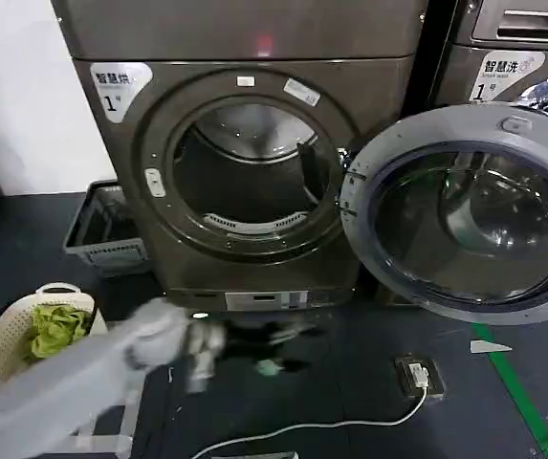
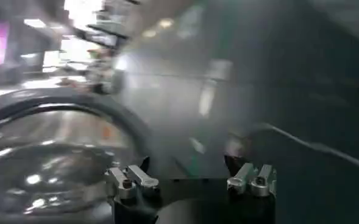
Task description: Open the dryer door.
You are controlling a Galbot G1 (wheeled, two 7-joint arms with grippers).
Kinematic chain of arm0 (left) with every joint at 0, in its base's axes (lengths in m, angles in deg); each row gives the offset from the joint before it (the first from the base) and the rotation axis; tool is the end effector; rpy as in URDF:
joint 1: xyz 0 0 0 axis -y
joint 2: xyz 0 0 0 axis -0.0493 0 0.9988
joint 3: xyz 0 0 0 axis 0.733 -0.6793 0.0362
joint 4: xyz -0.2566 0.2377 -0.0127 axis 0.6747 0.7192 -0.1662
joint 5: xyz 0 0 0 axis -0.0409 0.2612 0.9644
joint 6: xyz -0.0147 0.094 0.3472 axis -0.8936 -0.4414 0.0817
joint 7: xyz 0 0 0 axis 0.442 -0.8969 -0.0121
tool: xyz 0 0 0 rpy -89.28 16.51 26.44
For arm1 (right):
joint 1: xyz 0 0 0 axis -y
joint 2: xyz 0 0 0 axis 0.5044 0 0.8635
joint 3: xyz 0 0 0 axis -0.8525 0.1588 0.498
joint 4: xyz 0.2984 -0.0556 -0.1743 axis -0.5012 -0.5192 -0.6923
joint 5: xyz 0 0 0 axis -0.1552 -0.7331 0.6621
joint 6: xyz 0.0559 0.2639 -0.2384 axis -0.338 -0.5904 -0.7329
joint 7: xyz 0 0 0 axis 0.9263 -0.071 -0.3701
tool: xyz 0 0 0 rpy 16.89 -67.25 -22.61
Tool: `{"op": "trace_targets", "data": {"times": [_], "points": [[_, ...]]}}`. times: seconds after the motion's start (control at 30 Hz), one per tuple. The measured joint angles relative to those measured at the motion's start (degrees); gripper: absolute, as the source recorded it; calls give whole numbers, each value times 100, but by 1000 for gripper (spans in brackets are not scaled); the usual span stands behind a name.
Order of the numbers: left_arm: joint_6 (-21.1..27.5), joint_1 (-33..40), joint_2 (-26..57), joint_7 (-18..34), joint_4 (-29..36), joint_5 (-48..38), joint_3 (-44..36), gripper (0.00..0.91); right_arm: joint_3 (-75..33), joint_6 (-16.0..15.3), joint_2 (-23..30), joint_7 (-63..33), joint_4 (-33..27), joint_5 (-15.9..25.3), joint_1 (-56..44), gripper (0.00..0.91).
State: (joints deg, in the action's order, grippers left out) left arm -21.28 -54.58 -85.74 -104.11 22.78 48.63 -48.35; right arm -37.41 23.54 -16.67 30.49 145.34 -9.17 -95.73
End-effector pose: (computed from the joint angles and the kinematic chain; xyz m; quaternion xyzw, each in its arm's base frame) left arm 0.3895 0.0222 -0.2093 0.6106 0.4339 0.5940 0.2934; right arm -0.1719 -0.5038 -0.1777 -0.7491 -0.5725 0.3249 0.0738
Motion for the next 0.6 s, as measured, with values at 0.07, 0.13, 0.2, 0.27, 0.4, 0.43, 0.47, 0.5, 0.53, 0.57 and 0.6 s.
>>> {"op": "trace_targets", "data": {"times": [0.07, 0.13, 0.2, 0.27, 0.4, 0.43, 0.47, 0.5, 0.53, 0.57, 0.6], "points": [[-337, -67, 517, 37, 109, 438, 93, 907, 67, 80, -41, 122, -4, -102, 49, 907], [-638, -241, 1042, 94, 239, 942, 341, 907, 158, 184, -97, 234, -35, -176, 107, 907], [-980, -593, 1510, 129, 346, 1441, 804, 907, 254, 256, -154, 263, -99, -172, 171, 907], [-1076, -958, 1907, 28, 357, 1881, 1312, 907, 350, 262, -199, 276, -153, -178, 236, 907], [-1076, -1352, 2465, -139, 241, 2742, 2174, 907, 522, 265, -257, 364, -214, -329, 367, 907], [-1070, -1394, 2564, -126, 183, 2963, 2313, 907, 549, 265, -267, 403, -216, -389, 387, 907], [-1073, -1429, 2648, -86, 129, 3152, 2395, 907, 580, 267, -268, 445, -212, -460, 413, 907], [-1071, -1472, 2741, 4, 62, 3373, 2447, 907, 607, 268, -268, 477, -200, -529, 435, 907], [-1072, -1517, 2837, 56, -12, 3558, 2479, 907, 633, 270, -268, 502, -190, -580, 457, 907], [-1073, -1553, 2938, 116, -68, 3680, 2503, 907, 657, 279, -268, 511, -184, -616, 477, 907], [-1071, -1578, 3039, 141, -129, 3732, 2504, 907, 674, 285, -269, 518, -180, -648, 492, 907]]}}
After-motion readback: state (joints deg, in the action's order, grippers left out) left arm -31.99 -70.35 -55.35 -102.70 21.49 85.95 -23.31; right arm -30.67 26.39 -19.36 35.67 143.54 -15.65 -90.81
